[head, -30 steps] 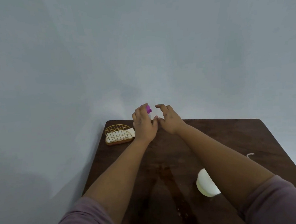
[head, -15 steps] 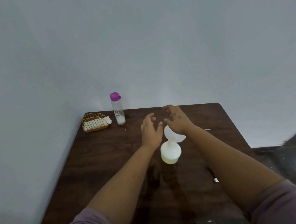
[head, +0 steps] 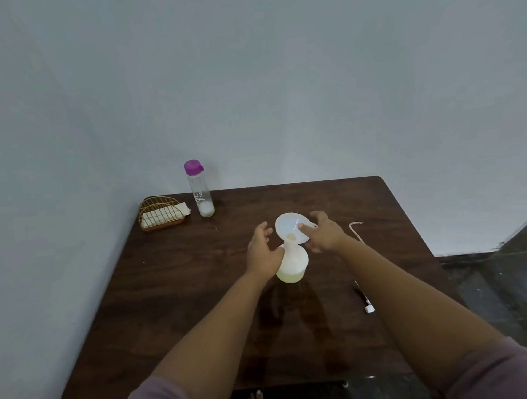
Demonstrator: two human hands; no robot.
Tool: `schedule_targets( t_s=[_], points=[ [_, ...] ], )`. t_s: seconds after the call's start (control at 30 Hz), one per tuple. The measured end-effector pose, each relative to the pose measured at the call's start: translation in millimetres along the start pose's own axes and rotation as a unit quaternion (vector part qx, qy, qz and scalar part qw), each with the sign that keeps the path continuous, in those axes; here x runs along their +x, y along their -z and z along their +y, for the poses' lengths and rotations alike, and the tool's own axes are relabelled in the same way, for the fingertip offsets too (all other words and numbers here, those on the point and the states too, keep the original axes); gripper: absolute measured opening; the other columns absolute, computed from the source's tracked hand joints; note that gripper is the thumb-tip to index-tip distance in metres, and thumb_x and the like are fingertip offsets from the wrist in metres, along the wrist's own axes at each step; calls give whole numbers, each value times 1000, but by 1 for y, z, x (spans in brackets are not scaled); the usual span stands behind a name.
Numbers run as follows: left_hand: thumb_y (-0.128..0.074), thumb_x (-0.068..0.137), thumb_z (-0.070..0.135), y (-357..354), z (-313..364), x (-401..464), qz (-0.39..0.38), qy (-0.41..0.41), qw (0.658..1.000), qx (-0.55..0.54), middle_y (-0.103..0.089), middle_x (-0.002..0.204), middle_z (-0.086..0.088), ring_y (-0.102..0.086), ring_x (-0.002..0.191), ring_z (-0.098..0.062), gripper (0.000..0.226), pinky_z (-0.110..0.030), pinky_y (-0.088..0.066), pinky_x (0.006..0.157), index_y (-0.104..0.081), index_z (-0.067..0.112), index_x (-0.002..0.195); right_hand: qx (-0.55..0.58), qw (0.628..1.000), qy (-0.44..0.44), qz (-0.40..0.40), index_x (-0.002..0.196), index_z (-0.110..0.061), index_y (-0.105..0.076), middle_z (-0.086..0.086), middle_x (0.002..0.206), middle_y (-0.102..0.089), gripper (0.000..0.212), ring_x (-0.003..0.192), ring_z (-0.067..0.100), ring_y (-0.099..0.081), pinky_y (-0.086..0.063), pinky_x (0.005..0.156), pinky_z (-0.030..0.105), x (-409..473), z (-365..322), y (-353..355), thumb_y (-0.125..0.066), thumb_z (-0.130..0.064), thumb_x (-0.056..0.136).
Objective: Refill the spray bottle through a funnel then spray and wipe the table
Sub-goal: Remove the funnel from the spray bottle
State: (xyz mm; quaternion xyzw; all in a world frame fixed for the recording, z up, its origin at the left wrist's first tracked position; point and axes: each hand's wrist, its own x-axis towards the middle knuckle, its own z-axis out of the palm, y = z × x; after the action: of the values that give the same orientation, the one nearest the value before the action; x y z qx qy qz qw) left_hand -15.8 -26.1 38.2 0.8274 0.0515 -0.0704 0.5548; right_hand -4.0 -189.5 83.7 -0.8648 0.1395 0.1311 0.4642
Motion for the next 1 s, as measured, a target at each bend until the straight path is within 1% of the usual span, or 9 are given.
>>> schedule_targets(
  t_s=[0.07,0.17,0.23,0.3,0.47,0.53,0.7,0.77,1.0],
  points=[
    [-76,79,21,0,-6,7,-44,-22,997,64,-51,141,3,-47,129,-20,75,-46,-45,106,-37,25,144,-2,1000,-2,12,137,-17,-40,11,133,-50,50,94,24,-64,-60,76,34,2,-4,-4,-61,-21,92],
    [-77,76,38,-3,-6,16,-82,-46,993,76,-57,135,4,-52,123,-20,69,-46,-49,101,-47,27,137,-36,998,22,49,131,-10,-50,11,132,-51,42,105,29,-60,-58,83,41,9,-9,-4,-58,-8,90],
    [-74,83,35,-6,-3,19,-101,-47,992,58,-60,133,1,-55,121,-22,56,-46,-49,101,-53,22,134,-33,996,36,69,129,-9,-52,11,131,-53,38,106,29,-60,-58,82,39,11,-12,-1,-54,-10,91],
    [-69,89,29,-8,-4,21,-112,-42,991,54,-60,133,-2,-56,120,-24,47,-45,-48,102,-55,19,132,-53,994,53,85,129,-10,-52,11,130,-53,37,106,26,-58,-57,77,30,11,-14,2,-53,-11,92],
    [-68,90,26,-9,-9,23,-114,-35,992,31,-61,132,-1,-57,117,-21,46,-45,-49,101,-56,18,133,-58,991,83,84,124,-14,-53,9,127,-54,36,97,18,-51,-45,54,13,12,-17,7,-55,-8,89],
    [-67,91,26,-11,-10,23,-112,-36,993,30,-60,134,-1,-56,119,-21,46,-45,-49,101,-55,17,134,-57,990,95,92,125,-14,-55,9,127,-55,36,100,20,-53,-43,57,12,11,-18,7,-55,-9,89],
    [-69,89,26,-12,-12,24,-101,-4,995,7,-60,133,-2,-56,120,-23,44,-43,-48,102,-58,15,130,-85,982,137,95,125,-11,-57,10,127,-58,36,111,25,-55,-44,72,15,7,-18,2,-55,-9,90],
    [-71,88,24,-12,-14,24,-102,-3,995,-1,-61,133,-3,-56,120,-24,44,-45,-48,102,-59,14,129,-81,982,137,102,126,-11,-57,10,129,-57,36,113,26,-55,-45,80,19,4,-20,0,-55,-8,90],
    [-70,89,18,-12,-14,25,-109,-10,994,-10,-62,131,-3,-56,118,-22,42,-46,-48,101,-59,16,129,-79,985,118,100,129,-12,-56,8,132,-55,37,113,23,-54,-41,79,19,-2,-20,3,-54,-10,92]
  ],
)
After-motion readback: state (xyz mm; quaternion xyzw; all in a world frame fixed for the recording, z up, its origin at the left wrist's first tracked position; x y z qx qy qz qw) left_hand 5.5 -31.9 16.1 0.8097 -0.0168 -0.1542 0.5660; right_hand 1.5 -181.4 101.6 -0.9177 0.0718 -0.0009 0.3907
